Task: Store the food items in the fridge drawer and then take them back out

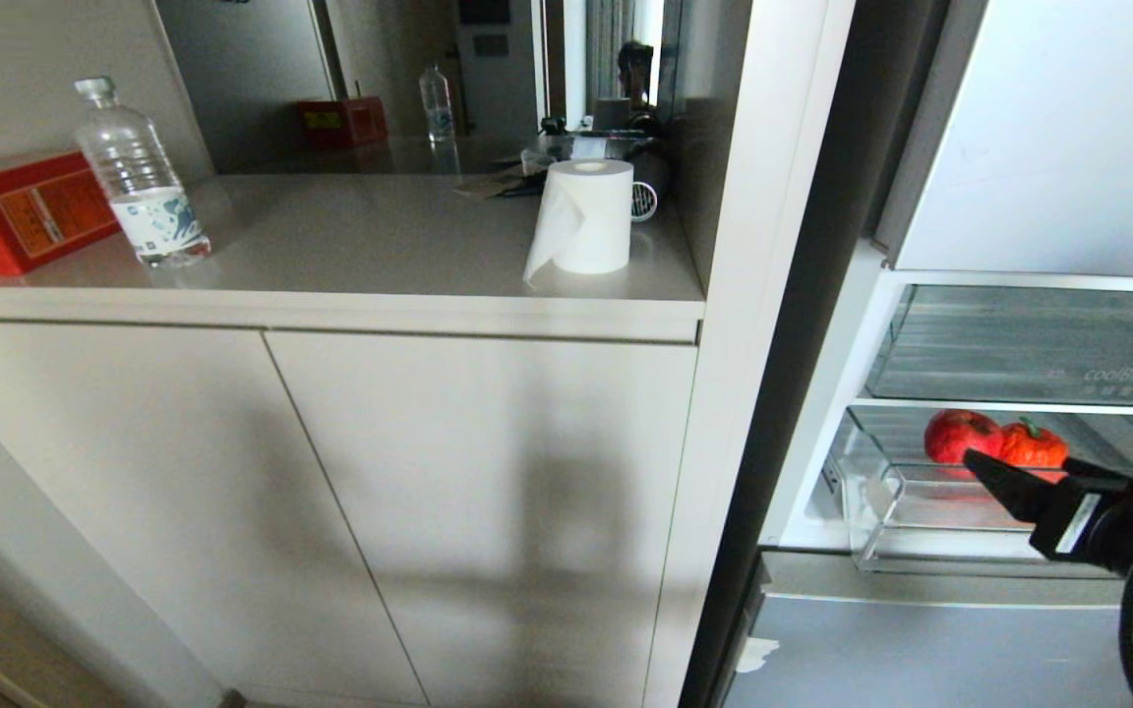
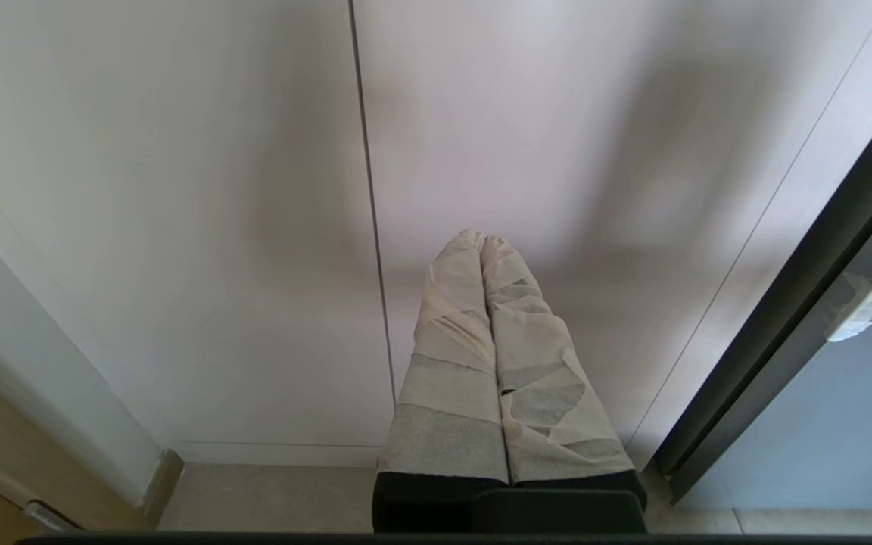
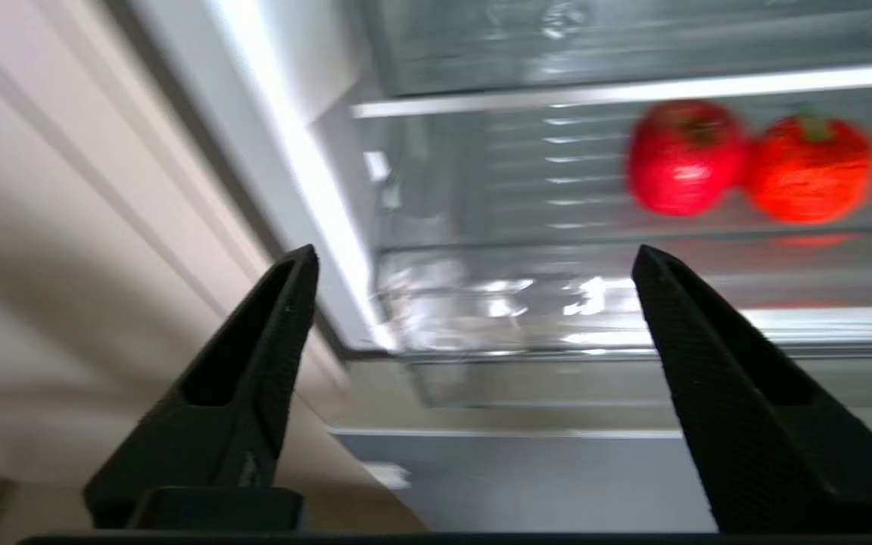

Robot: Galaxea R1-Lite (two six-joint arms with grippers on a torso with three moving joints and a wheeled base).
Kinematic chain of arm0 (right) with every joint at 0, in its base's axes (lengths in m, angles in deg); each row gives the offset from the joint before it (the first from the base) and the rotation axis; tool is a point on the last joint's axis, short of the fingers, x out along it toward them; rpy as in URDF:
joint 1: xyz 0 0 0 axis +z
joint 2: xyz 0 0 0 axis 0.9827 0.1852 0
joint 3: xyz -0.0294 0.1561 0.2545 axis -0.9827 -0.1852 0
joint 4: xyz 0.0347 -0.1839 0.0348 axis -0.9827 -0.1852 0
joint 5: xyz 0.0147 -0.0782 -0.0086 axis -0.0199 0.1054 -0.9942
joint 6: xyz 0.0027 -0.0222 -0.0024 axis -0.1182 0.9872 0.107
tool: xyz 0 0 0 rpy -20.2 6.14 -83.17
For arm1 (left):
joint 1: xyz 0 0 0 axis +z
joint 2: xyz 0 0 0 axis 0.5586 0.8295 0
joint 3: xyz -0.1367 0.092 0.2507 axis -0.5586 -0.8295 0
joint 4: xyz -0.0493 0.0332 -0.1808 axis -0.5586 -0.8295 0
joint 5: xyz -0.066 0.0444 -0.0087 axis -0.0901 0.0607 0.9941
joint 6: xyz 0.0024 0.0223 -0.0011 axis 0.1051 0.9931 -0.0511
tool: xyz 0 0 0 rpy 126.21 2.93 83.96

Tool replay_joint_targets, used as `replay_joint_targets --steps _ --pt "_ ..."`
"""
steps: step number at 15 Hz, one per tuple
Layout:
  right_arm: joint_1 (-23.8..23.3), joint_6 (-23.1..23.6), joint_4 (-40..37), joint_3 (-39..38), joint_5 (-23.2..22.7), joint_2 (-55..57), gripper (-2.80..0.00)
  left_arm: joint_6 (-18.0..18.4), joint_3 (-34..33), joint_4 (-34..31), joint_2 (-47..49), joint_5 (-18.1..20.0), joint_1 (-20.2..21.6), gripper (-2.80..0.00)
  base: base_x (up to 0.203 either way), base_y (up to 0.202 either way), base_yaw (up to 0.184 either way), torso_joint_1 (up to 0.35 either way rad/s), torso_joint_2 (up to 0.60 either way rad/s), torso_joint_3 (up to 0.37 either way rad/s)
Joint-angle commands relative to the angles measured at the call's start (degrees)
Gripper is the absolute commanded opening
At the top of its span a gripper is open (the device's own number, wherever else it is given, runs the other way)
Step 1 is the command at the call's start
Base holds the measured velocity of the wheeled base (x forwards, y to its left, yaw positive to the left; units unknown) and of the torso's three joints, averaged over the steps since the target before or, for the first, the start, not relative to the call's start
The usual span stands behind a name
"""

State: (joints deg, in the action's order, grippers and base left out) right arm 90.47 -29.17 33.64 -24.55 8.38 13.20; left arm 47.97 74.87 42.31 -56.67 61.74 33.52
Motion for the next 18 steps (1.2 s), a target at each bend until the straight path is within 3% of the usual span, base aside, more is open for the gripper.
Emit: replay_joint_targets --steps 1,4,8,11,18 --pt "-2.50 0.76 -21.80 9.14 -0.12 -3.12 0.00 -0.05 0.00 -0.02 -0.02 -0.03 0.00 -2.80 0.000 0.000 0.000 0.000 0.00 0.000" --pt "-5.05 2.02 -22.86 14.06 -0.39 5.88 0.00 -0.05 0.00 0.06 -0.02 -0.06 0.00 -2.80 0.000 0.000 0.000 0.000 0.00 0.000" --pt "-7.08 2.33 -10.83 14.56 -1.28 16.83 0.00 -0.05 0.00 0.07 -0.02 -0.03 0.00 -2.80 0.000 0.000 0.000 0.000 0.00 0.000" --pt "-9.17 2.34 -4.14 14.62 -4.40 21.14 0.00 -0.05 0.00 -0.02 -0.02 -0.06 0.00 -2.80 0.000 0.000 0.000 0.000 0.00 0.000" --pt "-12.43 3.21 1.11 15.52 -6.88 28.40 0.00 -0.05 0.00 0.01 -0.02 -0.04 -0.08 -2.80 0.000 0.000 0.000 0.000 0.00 0.000"
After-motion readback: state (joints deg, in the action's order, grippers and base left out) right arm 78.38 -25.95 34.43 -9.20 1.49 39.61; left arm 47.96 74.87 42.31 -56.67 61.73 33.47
